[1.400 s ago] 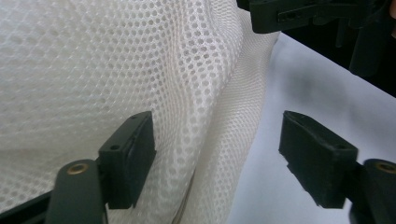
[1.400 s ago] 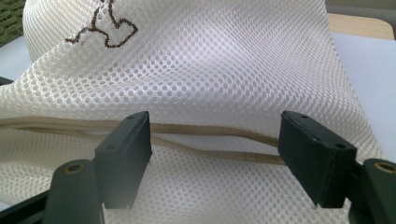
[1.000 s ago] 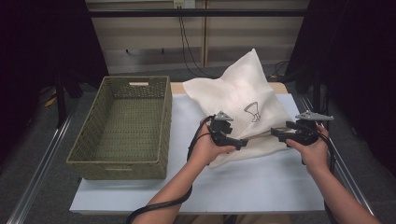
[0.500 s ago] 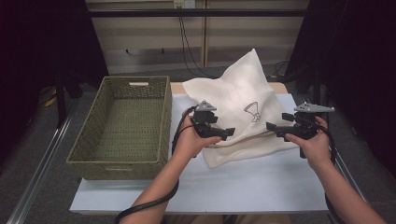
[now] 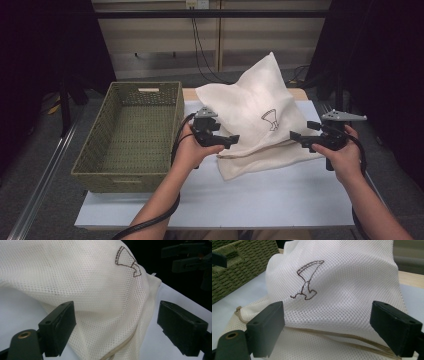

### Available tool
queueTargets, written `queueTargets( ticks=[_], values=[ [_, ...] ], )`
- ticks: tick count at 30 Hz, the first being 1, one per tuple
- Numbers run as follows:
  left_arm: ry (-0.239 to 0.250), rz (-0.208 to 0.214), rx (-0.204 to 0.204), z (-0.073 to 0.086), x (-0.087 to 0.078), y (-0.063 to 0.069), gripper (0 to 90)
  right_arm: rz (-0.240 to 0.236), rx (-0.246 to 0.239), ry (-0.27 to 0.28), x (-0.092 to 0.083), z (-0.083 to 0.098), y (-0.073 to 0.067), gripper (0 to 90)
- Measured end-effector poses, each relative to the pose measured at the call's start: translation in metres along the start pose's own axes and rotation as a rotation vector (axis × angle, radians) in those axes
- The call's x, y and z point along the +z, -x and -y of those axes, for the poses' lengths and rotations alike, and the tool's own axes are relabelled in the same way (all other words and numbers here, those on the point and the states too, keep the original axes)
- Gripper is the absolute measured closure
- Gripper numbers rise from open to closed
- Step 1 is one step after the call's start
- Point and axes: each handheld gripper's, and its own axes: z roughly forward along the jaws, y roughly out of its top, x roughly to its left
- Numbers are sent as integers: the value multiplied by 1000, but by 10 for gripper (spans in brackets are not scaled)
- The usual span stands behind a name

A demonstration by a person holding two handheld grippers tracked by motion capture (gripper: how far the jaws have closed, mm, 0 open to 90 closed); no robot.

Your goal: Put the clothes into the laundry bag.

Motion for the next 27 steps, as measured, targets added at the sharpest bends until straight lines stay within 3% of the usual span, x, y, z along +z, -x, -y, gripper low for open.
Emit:
queueTargets(
  ticks=[14,15,24,27],
  values=[
    [62,-31,-38,3,-37,-14,143,-12,-25,-3,-14,4,3,120],
    [62,-55,-34,5,-41,-15,142,-13,-32,-4,-16,4,4,117],
    [103,-50,-54,10,-57,-18,142,-25,-44,38,-26,-2,-3,114],
    [130,-45,-79,12,-61,-19,136,-23,-62,42,-30,-4,-5,114]
  ],
)
